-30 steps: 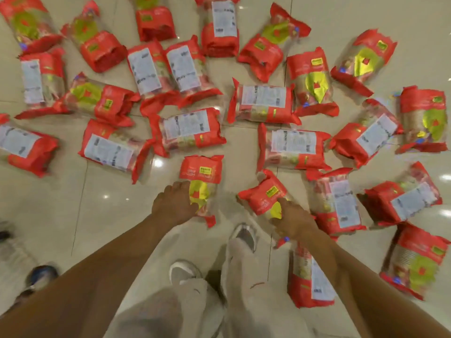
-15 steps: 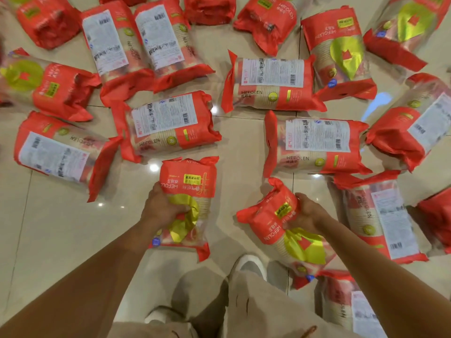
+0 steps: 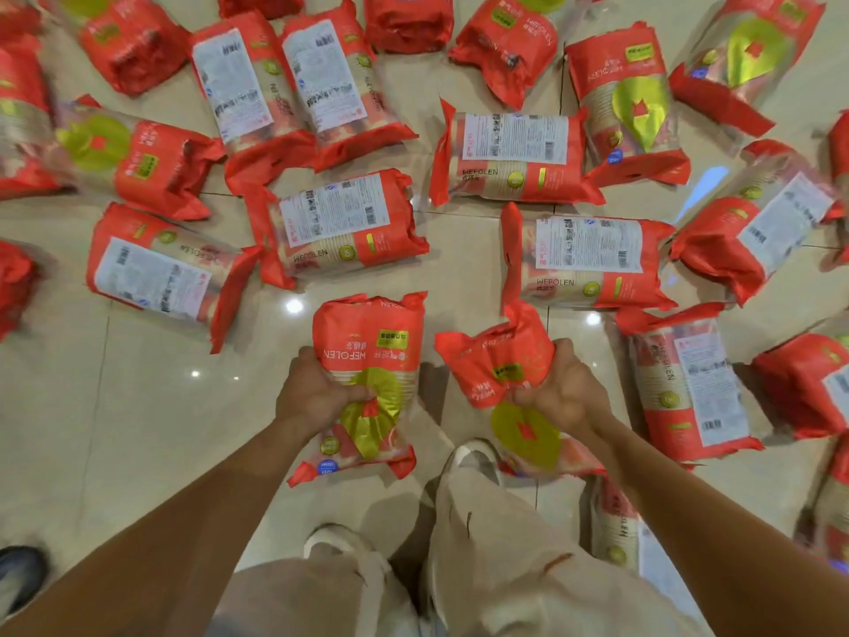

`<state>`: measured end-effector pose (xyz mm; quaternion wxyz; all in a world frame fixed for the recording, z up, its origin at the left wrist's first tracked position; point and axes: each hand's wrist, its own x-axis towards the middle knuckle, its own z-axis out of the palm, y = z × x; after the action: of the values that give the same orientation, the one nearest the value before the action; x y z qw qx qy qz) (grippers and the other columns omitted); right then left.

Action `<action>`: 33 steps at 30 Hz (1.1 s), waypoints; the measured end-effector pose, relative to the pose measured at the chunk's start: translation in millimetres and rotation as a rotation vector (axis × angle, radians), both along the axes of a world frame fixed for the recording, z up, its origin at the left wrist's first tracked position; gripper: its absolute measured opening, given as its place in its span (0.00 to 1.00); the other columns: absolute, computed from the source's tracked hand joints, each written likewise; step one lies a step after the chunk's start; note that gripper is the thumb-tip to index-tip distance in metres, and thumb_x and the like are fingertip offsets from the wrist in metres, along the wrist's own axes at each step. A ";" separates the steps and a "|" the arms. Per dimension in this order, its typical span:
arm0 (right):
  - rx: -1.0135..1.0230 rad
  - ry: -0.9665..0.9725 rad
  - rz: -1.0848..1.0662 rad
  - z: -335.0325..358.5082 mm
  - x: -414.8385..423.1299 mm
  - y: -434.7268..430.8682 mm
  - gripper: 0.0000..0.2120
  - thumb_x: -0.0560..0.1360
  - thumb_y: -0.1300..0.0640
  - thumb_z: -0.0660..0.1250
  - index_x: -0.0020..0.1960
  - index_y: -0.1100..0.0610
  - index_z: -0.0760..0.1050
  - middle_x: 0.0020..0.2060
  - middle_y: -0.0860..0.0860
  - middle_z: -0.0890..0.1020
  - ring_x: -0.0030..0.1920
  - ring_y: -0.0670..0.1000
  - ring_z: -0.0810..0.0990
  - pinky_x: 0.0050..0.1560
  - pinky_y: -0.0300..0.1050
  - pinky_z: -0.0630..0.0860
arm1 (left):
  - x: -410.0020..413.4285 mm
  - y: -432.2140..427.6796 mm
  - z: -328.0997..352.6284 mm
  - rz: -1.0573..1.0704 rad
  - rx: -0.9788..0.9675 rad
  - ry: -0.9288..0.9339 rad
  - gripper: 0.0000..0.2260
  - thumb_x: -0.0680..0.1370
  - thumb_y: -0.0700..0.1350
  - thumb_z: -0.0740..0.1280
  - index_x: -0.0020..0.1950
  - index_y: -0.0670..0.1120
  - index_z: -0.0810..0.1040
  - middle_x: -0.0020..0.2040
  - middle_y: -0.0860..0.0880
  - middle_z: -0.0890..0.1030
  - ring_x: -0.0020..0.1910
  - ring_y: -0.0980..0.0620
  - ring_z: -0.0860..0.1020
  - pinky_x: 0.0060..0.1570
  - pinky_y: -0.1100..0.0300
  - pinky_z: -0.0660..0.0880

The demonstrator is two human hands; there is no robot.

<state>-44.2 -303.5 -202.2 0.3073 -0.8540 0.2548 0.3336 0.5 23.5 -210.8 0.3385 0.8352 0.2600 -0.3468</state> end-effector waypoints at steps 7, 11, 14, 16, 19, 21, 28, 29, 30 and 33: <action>0.097 -0.258 -0.220 220.1 49.9 16.4 0.35 0.62 0.45 0.82 0.59 0.47 0.64 0.51 0.47 0.81 0.51 0.54 0.82 0.54 0.55 0.80 | 36.4 2.9 221.8 0.046 -0.127 -0.178 0.39 0.58 0.45 0.86 0.63 0.51 0.70 0.51 0.54 0.82 0.50 0.51 0.82 0.52 0.53 0.77; 0.073 -0.343 -0.246 383.5 90.0 22.4 0.36 0.62 0.45 0.83 0.60 0.49 0.64 0.49 0.46 0.80 0.51 0.56 0.82 0.50 0.51 0.78 | 74.3 2.2 393.6 0.090 -0.174 -0.308 0.42 0.53 0.54 0.85 0.61 0.54 0.68 0.53 0.51 0.82 0.51 0.49 0.82 0.53 0.47 0.81; 0.062 -0.440 -0.236 512.9 116.6 26.1 0.37 0.61 0.42 0.82 0.60 0.48 0.62 0.50 0.47 0.79 0.53 0.57 0.82 0.53 0.54 0.78 | 101.3 -0.8 528.6 0.049 -0.205 -0.457 0.37 0.59 0.48 0.86 0.59 0.56 0.67 0.50 0.54 0.81 0.49 0.51 0.82 0.50 0.52 0.79; 0.035 -0.520 -0.229 596.4 130.6 29.2 0.36 0.61 0.41 0.81 0.56 0.48 0.61 0.49 0.47 0.78 0.52 0.58 0.81 0.52 0.53 0.78 | 114.8 -3.8 619.1 0.030 -0.223 -0.582 0.32 0.62 0.43 0.85 0.54 0.57 0.68 0.45 0.58 0.79 0.44 0.58 0.80 0.41 0.62 0.75; 0.017 -0.643 -0.209 707.0 144.4 38.2 0.36 0.59 0.38 0.81 0.55 0.48 0.61 0.49 0.47 0.79 0.50 0.57 0.82 0.51 0.55 0.79 | 132.2 3.2 728.4 0.044 -0.243 -0.711 0.30 0.61 0.44 0.85 0.51 0.55 0.69 0.44 0.57 0.80 0.43 0.58 0.80 0.40 0.61 0.77; 0.024 -0.727 -0.207 772.4 148.7 43.5 0.36 0.60 0.39 0.81 0.55 0.48 0.61 0.49 0.47 0.78 0.51 0.57 0.81 0.52 0.55 0.79 | 138.7 11.6 786.0 0.065 -0.264 -0.792 0.35 0.57 0.49 0.85 0.55 0.53 0.69 0.48 0.54 0.81 0.46 0.54 0.82 0.47 0.53 0.80; 0.131 -0.970 -0.291 915.8 141.5 65.6 0.48 0.52 0.33 0.78 0.64 0.50 0.65 0.53 0.46 0.80 0.55 0.56 0.82 0.57 0.59 0.78 | 125.6 32.5 915.7 0.064 -0.308 -1.001 0.39 0.52 0.56 0.84 0.58 0.56 0.69 0.50 0.54 0.83 0.51 0.51 0.82 0.55 0.48 0.80; 0.147 -0.993 -0.290 924.8 140.4 70.7 0.49 0.49 0.31 0.76 0.64 0.50 0.65 0.53 0.46 0.81 0.55 0.56 0.82 0.57 0.60 0.78 | 123.2 36.7 922.3 0.069 -0.315 -1.008 0.41 0.51 0.58 0.83 0.59 0.56 0.69 0.52 0.53 0.83 0.52 0.50 0.82 0.56 0.45 0.80; 0.154 -1.008 -0.287 933.6 138.7 76.9 0.50 0.47 0.30 0.75 0.64 0.49 0.65 0.53 0.46 0.81 0.55 0.56 0.82 0.57 0.60 0.78 | 122.1 42.4 926.3 0.076 -0.334 -1.014 0.42 0.51 0.58 0.83 0.61 0.55 0.69 0.53 0.52 0.83 0.52 0.50 0.83 0.56 0.44 0.80; 0.172 -1.027 -0.267 950.6 138.6 95.0 0.49 0.47 0.31 0.75 0.63 0.49 0.66 0.52 0.45 0.81 0.54 0.55 0.83 0.57 0.59 0.78 | 122.0 65.5 932.5 0.076 -0.334 -1.040 0.45 0.50 0.60 0.85 0.63 0.56 0.71 0.53 0.52 0.84 0.52 0.50 0.84 0.54 0.42 0.81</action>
<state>94.4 -208.5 748.4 0.5011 -0.8392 0.1496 -0.1492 122.4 89.1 721.7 0.5627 0.8214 0.0297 0.0879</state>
